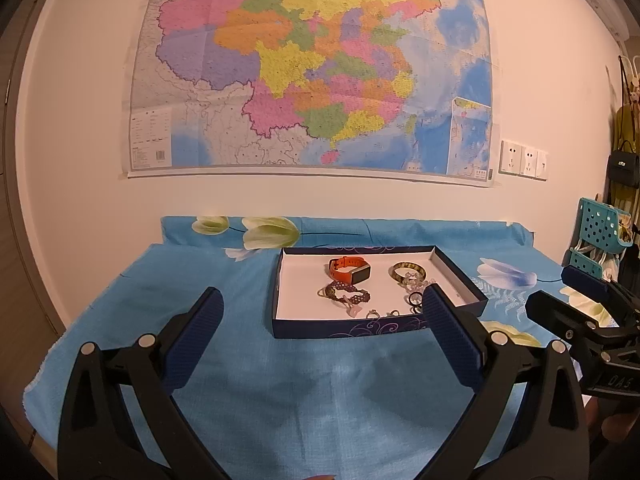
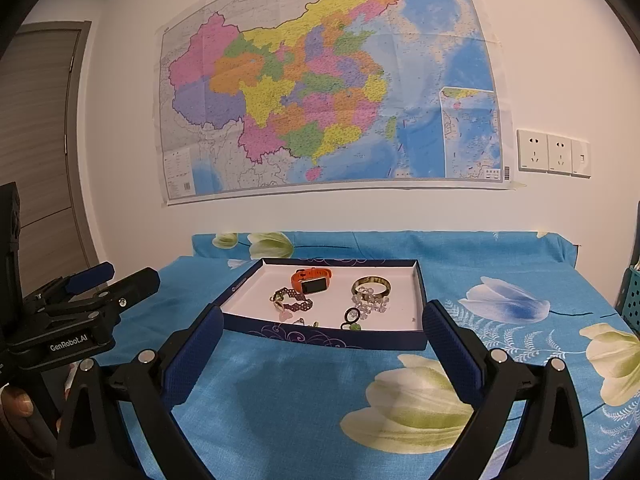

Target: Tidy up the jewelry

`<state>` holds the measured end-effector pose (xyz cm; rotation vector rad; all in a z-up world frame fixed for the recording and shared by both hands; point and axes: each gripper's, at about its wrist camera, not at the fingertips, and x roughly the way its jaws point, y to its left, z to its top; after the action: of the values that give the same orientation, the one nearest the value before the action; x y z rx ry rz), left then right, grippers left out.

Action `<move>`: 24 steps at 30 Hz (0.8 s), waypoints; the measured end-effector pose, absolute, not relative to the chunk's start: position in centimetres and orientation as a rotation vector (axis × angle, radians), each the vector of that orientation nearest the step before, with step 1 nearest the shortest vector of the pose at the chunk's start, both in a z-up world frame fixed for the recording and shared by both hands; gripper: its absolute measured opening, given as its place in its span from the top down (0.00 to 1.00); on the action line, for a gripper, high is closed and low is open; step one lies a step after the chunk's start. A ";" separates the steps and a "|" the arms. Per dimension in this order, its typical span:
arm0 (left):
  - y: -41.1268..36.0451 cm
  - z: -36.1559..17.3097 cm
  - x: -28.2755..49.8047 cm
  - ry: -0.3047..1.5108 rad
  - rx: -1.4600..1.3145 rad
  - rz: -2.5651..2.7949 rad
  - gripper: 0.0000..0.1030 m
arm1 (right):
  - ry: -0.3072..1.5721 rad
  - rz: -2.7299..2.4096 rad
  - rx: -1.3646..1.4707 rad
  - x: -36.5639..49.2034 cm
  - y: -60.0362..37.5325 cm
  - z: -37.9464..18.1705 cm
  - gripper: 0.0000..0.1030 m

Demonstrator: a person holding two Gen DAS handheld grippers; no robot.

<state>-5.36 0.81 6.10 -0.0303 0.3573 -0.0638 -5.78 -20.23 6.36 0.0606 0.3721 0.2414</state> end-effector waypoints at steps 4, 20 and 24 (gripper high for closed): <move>0.9 6.1 -5.3 0.359 -0.029 -0.063 0.05 | 0.373 0.243 0.062 -5.7 -20.2 6.3 0.06; 1.0 5.7 -5.0 0.370 -0.028 -0.064 0.05 | 0.383 0.238 0.068 -5.5 -20.2 5.9 0.06; 1.0 5.5 -4.8 0.377 -0.025 -0.061 0.05 | 0.385 0.237 0.070 -5.5 -20.3 5.8 0.06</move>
<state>-4.82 0.97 5.49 -0.0248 0.3769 -0.0613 -5.53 -20.26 5.82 0.0704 0.3848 0.2370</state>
